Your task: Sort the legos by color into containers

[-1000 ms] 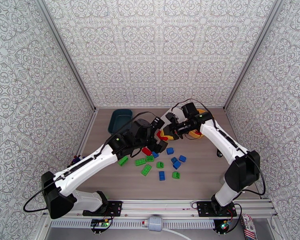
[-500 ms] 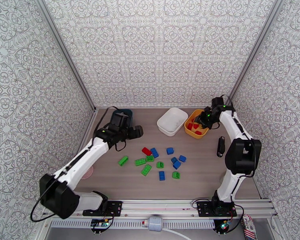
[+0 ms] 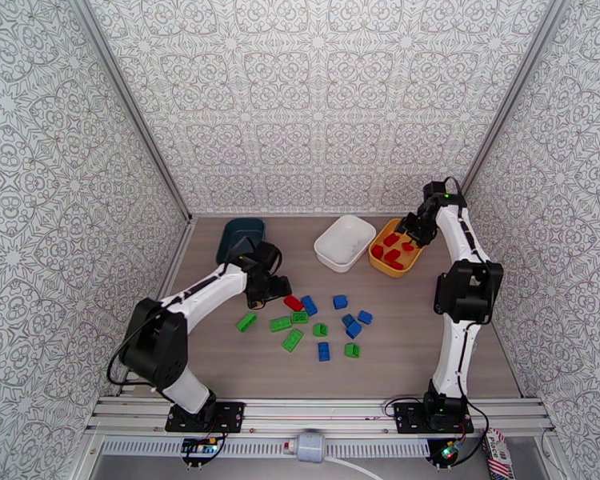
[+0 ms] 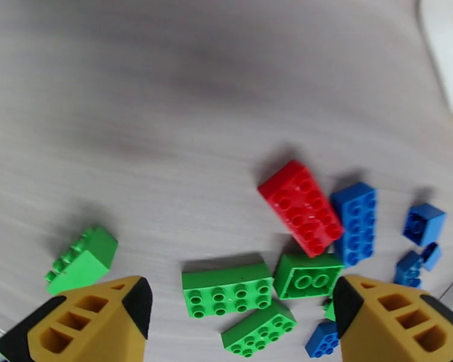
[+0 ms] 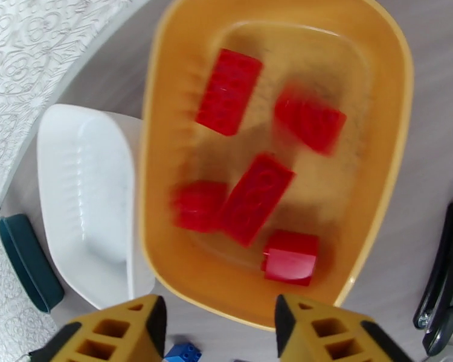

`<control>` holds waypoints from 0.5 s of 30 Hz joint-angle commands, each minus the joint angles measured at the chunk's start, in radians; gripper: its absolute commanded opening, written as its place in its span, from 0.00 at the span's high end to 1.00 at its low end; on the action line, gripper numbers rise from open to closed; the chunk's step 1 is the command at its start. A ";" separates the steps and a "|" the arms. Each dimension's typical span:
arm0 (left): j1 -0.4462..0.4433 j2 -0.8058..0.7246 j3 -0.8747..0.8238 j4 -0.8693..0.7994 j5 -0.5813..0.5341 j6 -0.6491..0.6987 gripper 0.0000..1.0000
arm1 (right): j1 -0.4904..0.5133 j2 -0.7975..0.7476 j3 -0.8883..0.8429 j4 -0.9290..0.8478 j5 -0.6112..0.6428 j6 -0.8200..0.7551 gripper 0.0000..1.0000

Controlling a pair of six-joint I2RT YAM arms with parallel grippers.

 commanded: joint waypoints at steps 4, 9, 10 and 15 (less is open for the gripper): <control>-0.021 0.086 0.087 -0.041 0.052 0.000 0.17 | 0.001 -0.086 -0.055 -0.001 0.017 -0.028 0.40; -0.033 0.154 0.122 -0.038 0.081 -0.022 0.22 | 0.026 -0.229 -0.196 0.039 0.008 -0.042 0.39; -0.033 0.168 0.128 -0.035 0.086 -0.028 0.22 | 0.036 -0.263 -0.230 0.047 0.009 -0.044 0.39; -0.033 0.231 0.161 -0.032 0.105 -0.059 0.25 | 0.122 -0.438 -0.415 0.089 0.041 -0.047 0.39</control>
